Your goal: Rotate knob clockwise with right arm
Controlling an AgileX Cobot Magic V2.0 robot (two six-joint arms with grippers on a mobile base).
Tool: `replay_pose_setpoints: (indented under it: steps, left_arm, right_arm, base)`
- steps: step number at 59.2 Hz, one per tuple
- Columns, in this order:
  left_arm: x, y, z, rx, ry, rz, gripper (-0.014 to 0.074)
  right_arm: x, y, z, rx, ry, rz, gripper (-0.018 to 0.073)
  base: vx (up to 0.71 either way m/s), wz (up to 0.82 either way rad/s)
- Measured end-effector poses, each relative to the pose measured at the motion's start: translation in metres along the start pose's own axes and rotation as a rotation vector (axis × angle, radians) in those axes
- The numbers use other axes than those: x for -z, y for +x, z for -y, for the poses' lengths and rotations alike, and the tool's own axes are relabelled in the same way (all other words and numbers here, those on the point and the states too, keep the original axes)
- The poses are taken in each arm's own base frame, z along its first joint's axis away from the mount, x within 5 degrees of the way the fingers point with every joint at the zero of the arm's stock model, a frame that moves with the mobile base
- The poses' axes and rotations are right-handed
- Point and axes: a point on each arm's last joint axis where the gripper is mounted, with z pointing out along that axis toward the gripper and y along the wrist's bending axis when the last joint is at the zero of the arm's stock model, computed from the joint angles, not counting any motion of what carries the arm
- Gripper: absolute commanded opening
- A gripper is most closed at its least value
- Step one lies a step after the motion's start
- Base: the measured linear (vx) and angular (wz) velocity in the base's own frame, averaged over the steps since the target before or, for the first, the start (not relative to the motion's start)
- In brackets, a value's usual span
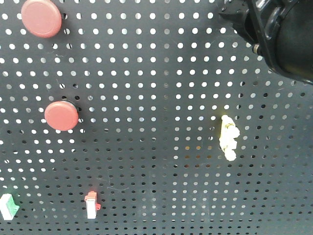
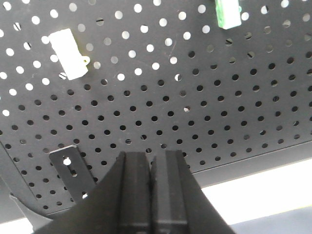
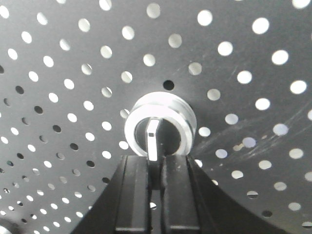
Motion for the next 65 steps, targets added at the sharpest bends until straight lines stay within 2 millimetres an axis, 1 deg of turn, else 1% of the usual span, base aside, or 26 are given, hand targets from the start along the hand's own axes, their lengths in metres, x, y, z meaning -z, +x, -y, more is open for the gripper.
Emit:
replay_pose_setpoints:
  steps: [6, 20, 25, 29, 40, 51, 58, 65]
  left_arm:
    - [0.000, 0.000, 0.000, 0.000, 0.000, 0.000, -0.0006]
    - [0.000, 0.000, 0.000, 0.000, 0.000, 0.000, -0.0006]
    - [0.000, 0.000, 0.000, 0.000, 0.000, 0.000, -0.0006]
    - [0.000, 0.000, 0.000, 0.000, 0.000, 0.000, -0.0006]
    - [0.000, 0.000, 0.000, 0.000, 0.000, 0.000, -0.0006]
    - [0.000, 0.000, 0.000, 0.000, 0.000, 0.000, -0.0006]
    - [0.000, 0.000, 0.000, 0.000, 0.000, 0.000, -0.0006]
    - [0.000, 0.000, 0.000, 0.000, 0.000, 0.000, -0.0006]
  right_arm:
    - [0.000, 0.000, 0.000, 0.000, -0.003, 0.000, 0.0165]
    - [0.000, 0.002, -0.004, -0.002, -0.052, -0.012, 0.0425]
    - [-0.001, 0.004, -0.008, 0.003, -0.084, -0.020, 0.0490]
    - [-0.002, 0.006, -0.010, 0.014, -0.105, -0.020, 0.0521]
    - [-0.001, 0.005, -0.011, 0.058, -0.132, -0.028, 0.0526]
    - [0.011, -0.004, -0.007, 0.179, -0.148, -0.063, 0.0519]
    - [0.023, -0.014, -0.001, 0.331, -0.158, -0.073, 0.0515]
    - [0.034, -0.022, 0.007, 0.486, -0.146, -0.104, 0.0477]
  base:
    - [0.00, 0.00]
    - [0.00, 0.00]
    - [0.00, 0.00]
    - [0.00, 0.00]
    - [0.00, 0.00]
    - [0.00, 0.00]
    - [0.00, 0.00]
    - [0.00, 0.00]
